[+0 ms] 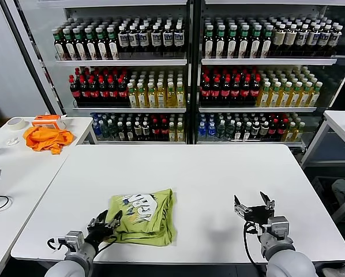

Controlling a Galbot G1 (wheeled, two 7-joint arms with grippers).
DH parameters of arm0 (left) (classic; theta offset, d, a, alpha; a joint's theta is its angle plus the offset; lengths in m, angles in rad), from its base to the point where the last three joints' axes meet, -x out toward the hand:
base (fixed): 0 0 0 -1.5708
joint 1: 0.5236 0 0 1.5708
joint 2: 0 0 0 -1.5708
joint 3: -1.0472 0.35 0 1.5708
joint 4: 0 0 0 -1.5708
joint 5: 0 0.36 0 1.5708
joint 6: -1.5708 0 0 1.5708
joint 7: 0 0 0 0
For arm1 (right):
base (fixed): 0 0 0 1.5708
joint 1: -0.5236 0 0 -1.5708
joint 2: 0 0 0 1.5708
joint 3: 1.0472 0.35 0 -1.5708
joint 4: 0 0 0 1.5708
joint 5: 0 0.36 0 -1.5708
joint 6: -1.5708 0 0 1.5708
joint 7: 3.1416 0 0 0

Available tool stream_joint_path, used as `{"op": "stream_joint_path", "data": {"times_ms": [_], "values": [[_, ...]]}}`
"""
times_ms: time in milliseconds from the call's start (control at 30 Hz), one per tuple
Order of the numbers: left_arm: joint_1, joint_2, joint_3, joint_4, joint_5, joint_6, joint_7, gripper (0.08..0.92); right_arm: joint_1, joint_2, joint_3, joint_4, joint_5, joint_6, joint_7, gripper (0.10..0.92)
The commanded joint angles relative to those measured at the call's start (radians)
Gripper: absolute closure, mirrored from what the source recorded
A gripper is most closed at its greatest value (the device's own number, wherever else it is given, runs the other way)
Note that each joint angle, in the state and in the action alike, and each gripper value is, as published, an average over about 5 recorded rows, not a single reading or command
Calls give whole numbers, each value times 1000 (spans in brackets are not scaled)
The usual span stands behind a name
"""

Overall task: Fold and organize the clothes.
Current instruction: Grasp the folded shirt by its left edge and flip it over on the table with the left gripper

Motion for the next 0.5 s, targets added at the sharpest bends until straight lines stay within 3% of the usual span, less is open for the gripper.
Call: {"op": "stream_joint_path", "data": {"times_ms": [33,500], "values": [[9,-2,17,1,-20,17,8,518,0,0,-4,3,-4,3,0,203],[-1,23,-42,-19,0,-27,84,884,0,-3,-4,0,-5,4,2,203]]}}
